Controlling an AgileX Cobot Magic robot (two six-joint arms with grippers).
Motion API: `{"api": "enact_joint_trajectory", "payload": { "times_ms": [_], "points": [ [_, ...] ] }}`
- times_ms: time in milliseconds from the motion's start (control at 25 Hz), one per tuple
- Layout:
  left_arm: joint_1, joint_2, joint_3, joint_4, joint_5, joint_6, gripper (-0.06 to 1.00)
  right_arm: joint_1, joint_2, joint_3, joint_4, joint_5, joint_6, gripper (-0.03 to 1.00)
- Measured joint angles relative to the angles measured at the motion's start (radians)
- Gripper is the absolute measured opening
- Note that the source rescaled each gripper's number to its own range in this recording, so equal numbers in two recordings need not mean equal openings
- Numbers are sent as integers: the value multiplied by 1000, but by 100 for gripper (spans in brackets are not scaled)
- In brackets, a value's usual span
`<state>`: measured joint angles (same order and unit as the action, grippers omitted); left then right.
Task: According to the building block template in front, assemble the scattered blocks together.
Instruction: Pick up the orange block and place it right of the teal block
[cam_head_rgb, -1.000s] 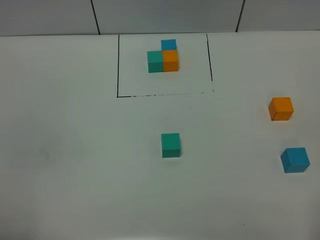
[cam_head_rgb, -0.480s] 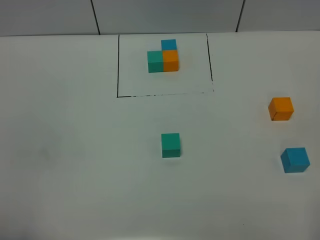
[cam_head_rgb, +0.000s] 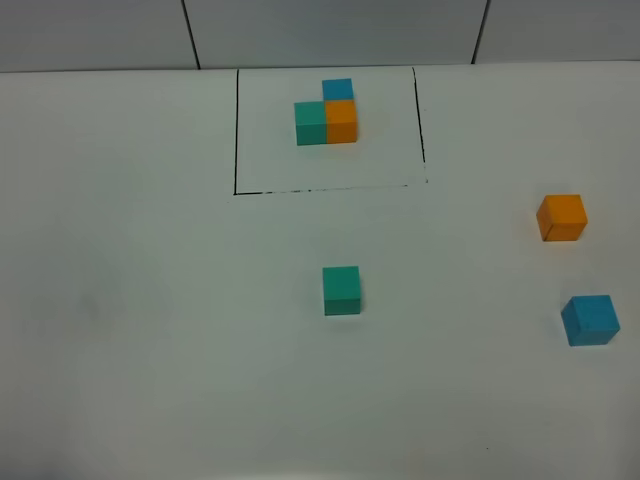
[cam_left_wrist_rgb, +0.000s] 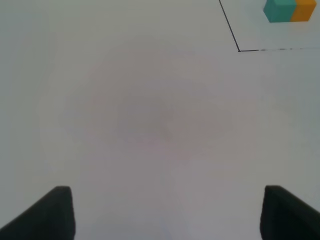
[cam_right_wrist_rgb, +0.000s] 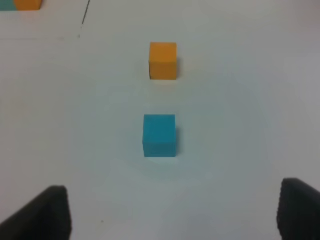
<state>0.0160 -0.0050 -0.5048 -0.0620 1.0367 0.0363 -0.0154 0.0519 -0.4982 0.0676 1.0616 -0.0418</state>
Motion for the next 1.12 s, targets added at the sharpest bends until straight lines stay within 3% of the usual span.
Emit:
{"api": "enact_joint_trajectory", "payload": {
  "times_ms": [1120],
  "points": [
    [0,0,0,0,0,0,68,0,0,0,-32,0,42,71]
  ]
}}
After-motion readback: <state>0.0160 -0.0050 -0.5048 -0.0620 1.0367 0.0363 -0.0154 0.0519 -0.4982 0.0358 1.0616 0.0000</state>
